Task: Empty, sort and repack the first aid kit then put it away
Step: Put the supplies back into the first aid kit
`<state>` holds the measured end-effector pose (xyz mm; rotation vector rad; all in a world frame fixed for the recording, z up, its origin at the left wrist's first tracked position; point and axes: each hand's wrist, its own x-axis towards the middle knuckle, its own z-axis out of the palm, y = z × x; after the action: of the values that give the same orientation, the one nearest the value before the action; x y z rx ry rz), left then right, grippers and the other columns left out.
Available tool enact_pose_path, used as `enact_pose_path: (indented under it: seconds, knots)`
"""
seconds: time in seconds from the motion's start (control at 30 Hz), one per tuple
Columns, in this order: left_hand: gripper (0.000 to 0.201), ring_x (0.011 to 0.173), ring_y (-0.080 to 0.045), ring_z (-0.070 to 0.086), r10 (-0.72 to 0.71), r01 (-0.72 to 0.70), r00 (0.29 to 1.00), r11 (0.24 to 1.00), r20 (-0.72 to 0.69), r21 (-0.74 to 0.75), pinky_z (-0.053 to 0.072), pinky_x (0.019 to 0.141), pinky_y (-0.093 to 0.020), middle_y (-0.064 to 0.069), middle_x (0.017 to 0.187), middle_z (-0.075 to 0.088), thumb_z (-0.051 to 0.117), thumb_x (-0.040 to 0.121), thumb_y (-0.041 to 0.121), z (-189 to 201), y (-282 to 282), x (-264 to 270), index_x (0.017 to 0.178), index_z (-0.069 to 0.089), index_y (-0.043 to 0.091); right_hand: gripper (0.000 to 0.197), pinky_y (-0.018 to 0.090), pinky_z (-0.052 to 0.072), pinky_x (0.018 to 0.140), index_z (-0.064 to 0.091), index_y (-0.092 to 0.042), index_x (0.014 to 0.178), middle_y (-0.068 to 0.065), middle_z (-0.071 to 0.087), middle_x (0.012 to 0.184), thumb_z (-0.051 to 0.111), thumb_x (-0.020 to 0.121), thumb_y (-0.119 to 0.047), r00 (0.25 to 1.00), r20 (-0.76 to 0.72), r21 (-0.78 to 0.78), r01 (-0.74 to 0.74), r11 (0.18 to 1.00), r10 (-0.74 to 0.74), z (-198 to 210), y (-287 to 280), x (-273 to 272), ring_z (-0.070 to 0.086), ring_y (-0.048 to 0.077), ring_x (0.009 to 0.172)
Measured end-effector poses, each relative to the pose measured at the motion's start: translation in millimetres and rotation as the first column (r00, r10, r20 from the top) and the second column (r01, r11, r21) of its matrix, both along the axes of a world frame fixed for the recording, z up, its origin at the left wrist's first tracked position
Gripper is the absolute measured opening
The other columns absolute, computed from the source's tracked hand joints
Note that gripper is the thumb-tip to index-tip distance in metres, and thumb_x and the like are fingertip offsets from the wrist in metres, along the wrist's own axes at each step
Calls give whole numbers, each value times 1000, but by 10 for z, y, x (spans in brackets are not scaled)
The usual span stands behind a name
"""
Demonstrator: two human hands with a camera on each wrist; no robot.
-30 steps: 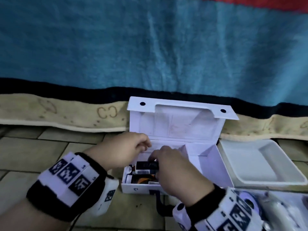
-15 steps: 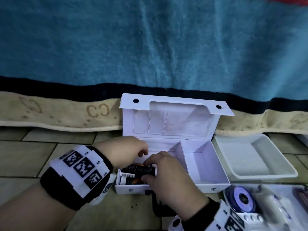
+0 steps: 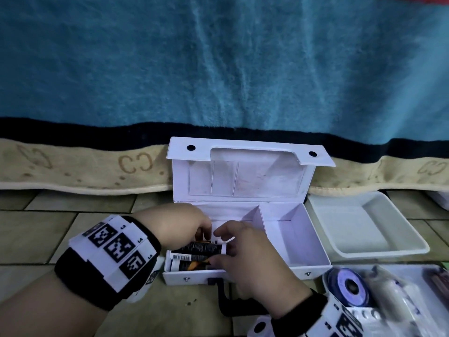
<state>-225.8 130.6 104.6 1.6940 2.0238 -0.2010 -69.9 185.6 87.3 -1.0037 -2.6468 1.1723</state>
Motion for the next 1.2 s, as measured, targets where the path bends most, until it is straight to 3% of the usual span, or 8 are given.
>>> enact_pose_path:
  seconds: [0.1, 0.2, 0.3, 0.47, 0.63, 0.77, 0.9, 1.2]
  knots:
    - [46, 88, -9, 55, 0, 0, 1000, 1000, 1, 15, 44, 74, -22, 14, 97, 58, 38, 88, 1, -29, 9, -8, 118, 59, 30, 42, 22, 48, 90, 59, -29, 112, -9, 57, 109, 73, 76, -14, 999, -26, -54, 19, 998, -20, -14, 22, -2, 59, 8, 95]
    - [47, 93, -8, 61, 30, -31, 998, 1000, 50, 6, 51, 87, -27, 13, 104, 65, 39, 87, 0, -72, 0, -43, 114, 62, 31, 41, 16, 49, 83, 61, -26, 108, -8, 60, 104, 73, 75, -7, 998, -52, -95, 15, 995, -20, -4, 63, 40, 61, 6, 86]
    - [47, 89, -6, 62, 62, -62, 992, 998, 107, 1, 53, 86, -27, 11, 103, 67, 39, 86, -1, -92, 0, -66, 110, 64, 30, 35, 8, 45, 70, 61, -26, 101, -9, 62, 98, 72, 75, -6, 998, -58, -144, -11, 990, 3, 10, 106, 82, 57, 0, 73]
    - [44, 92, -8, 62, 60, -59, 993, 998, 105, -8, 52, 87, -28, 9, 108, 66, 38, 88, 1, -70, 8, -55, 114, 62, 27, 37, 19, 49, 86, 59, -28, 99, -10, 58, 94, 75, 74, -6, 998, -54, -198, -34, 980, 24, 21, 124, 67, 59, 6, 88]
    - [42, 100, -9, 61, 45, -46, 996, 999, 78, 18, 50, 92, -31, 9, 112, 66, 37, 91, 3, -99, 4, -75, 115, 61, 26, 36, 21, 50, 89, 56, -35, 92, -8, 60, 102, 77, 73, -12, 998, -60, -199, -1, 980, -11, 14, 148, 101, 59, 5, 99]
    - [47, 102, -9, 60, 32, -33, 999, 999, 43, 29, 49, 92, -28, 11, 115, 64, 36, 88, 0, -91, 10, -48, 119, 58, 28, 36, 15, 48, 83, 55, -39, 88, -10, 58, 97, 77, 73, -15, 996, -82, -176, 14, 984, -29, 16, 164, 136, 59, 4, 96]
    - [49, 104, -10, 58, 34, -36, 999, 998, 27, 51, 48, 92, -28, 11, 117, 61, 35, 88, -1, -83, 1, -42, 121, 56, 28, 34, 17, 47, 83, 57, -38, 93, -6, 60, 100, 78, 73, -19, 993, -102, -153, 52, 987, -68, 58, 171, 182, 59, 5, 95]
    - [39, 103, -9, 55, 143, -130, 989, 963, -39, 238, 48, 91, -30, 11, 115, 59, 38, 93, 4, -13, -29, -40, 117, 56, 30, 31, 1, 41, 62, 58, -37, 92, -19, 56, 95, 76, 76, -18, 968, -214, -125, 104, 987, -129, 318, 184, 498, 55, -6, 85]
